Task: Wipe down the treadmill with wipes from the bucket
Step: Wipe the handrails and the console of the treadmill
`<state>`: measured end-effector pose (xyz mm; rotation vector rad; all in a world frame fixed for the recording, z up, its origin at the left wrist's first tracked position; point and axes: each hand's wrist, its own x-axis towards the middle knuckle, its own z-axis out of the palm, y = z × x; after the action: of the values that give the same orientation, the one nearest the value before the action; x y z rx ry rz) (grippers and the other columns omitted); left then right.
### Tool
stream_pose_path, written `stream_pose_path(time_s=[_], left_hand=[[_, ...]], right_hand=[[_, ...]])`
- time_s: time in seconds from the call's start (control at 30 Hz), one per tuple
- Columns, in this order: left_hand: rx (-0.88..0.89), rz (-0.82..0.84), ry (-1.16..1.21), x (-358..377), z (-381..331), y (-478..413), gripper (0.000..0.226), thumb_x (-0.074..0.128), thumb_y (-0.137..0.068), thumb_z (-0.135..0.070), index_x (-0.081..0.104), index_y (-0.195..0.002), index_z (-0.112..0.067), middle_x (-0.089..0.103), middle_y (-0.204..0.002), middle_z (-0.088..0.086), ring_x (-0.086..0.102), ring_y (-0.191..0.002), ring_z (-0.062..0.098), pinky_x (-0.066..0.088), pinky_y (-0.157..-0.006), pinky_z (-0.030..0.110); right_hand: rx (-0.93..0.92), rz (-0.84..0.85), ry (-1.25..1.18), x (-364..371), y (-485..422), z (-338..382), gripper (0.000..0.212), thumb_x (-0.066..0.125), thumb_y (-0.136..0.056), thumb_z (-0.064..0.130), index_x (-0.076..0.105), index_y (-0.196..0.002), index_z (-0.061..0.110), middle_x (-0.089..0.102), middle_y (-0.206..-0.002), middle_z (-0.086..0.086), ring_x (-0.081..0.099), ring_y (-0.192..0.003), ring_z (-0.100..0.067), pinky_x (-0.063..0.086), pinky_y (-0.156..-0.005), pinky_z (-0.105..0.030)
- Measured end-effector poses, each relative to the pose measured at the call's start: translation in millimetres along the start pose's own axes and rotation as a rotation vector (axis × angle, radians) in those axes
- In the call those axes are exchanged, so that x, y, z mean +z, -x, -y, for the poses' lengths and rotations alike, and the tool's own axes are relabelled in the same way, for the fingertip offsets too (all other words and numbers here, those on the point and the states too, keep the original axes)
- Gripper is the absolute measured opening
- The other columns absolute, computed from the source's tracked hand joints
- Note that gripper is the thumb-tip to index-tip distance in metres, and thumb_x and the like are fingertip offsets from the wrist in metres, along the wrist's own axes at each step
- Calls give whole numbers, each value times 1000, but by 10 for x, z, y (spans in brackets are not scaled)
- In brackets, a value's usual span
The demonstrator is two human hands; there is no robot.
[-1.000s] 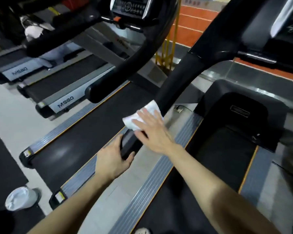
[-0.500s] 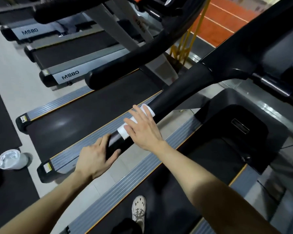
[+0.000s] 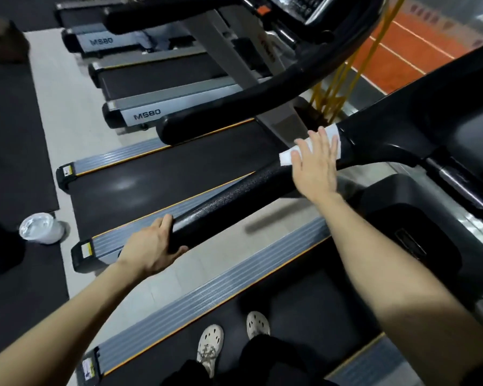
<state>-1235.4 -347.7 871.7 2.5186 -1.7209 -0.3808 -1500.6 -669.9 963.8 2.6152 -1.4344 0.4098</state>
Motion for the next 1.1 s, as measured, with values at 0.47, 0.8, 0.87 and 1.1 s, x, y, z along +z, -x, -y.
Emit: stream_pose_path(time_s=[0.47, 0.8, 0.87, 1.1], left_hand=[[-344, 24, -87, -21, -349, -80, 82, 82, -73, -73, 36, -110, -16, 64, -113, 14, 65, -103, 44, 48, -77, 51], [-379, -10, -11, 134, -195, -89, 92, 84, -63, -81, 32, -108, -20, 60, -111, 13, 62, -101, 45, 54, -85, 58], [-379, -19, -12, 100, -233, -75, 91, 84, -65, -79, 32, -109, -20, 60, -114, 13, 62, -103, 44, 53, -86, 57], [-367, -50, -106, 34, -332, -25, 85, 79, -71, -79, 36, -114, -19, 63, -116, 8, 63, -107, 38, 51, -87, 53]], right_hand=[[-403, -116, -59, 26, -185, -620, 39, 45, -107, 35, 59, -140, 22, 56, -140, -11, 47, -137, -40, 27, -123, -56], [-576, 28, -211, 344, 925, 756, 56, 40, -112, 36, 33, -166, 21, 20, -175, -16, 6, -164, -34, 6, -131, -57], [-651, 84, -208, 352, 954, 899, 59, 37, -111, 44, 30, -167, 25, 21, -175, -13, 7, -164, -32, 5, -132, -55], [-378, -52, -103, 176, -33, -658, 51, 36, -111, 41, 47, -157, 20, 38, -165, -15, 29, -157, -35, 18, -129, -58]])
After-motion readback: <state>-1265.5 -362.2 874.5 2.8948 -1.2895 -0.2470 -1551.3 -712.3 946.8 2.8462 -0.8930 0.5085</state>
